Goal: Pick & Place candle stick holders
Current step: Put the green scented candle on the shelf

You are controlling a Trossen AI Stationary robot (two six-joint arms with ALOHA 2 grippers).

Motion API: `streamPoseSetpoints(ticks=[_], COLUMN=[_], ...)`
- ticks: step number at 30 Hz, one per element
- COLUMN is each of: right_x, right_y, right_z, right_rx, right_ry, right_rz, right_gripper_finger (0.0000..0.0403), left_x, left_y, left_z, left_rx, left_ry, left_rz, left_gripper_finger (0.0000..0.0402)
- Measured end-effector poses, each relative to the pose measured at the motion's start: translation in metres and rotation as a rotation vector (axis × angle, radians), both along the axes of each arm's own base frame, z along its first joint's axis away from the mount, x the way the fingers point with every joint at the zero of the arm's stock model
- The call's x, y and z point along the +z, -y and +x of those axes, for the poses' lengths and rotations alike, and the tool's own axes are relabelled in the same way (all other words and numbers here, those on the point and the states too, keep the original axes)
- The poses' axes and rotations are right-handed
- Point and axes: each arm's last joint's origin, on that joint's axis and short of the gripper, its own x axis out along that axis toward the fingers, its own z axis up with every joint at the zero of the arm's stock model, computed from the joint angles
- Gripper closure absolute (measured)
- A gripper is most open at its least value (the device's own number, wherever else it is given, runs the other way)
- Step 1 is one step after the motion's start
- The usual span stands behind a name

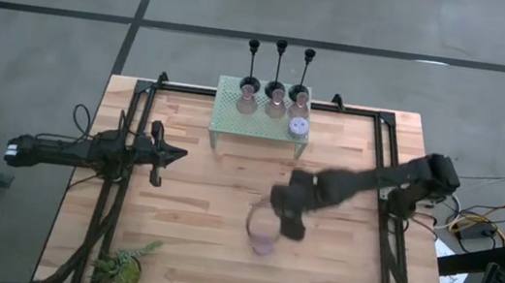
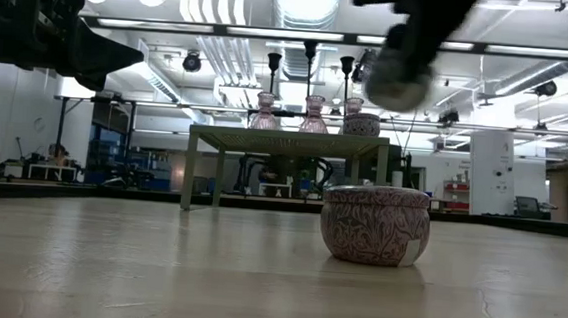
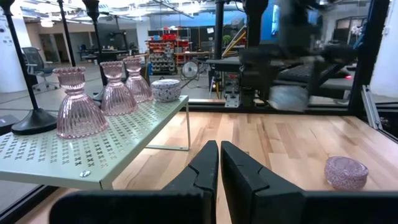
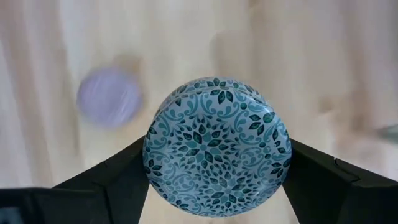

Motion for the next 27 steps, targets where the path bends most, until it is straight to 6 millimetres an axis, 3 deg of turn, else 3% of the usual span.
streamPoseSetpoints(ticks=[8,14,27], right_x=[0.043,0.059,0.043], right_y=[0.083,0.129,0.169], right_z=[0.026,0.032,0.055], right_rx=[-0.259,-0.443,-0.732], right_ry=[0.148,0.194,0.038], right_rz=[0.018,0.036,0.085], right_gripper_finger=[0.0102,0.0101,0.0101], left_x=[0.0,0.0,-0.001], left_y=[0.0,0.0,0.0], left_z=[0.0,0.0,0.0], left_rx=[0.0,0.0,0.0], left_ry=[0.0,-0.003,-0.012], left_rz=[0.0,0.0,-0.001], left_gripper_finger=[0.0378,0.0378,0.0378])
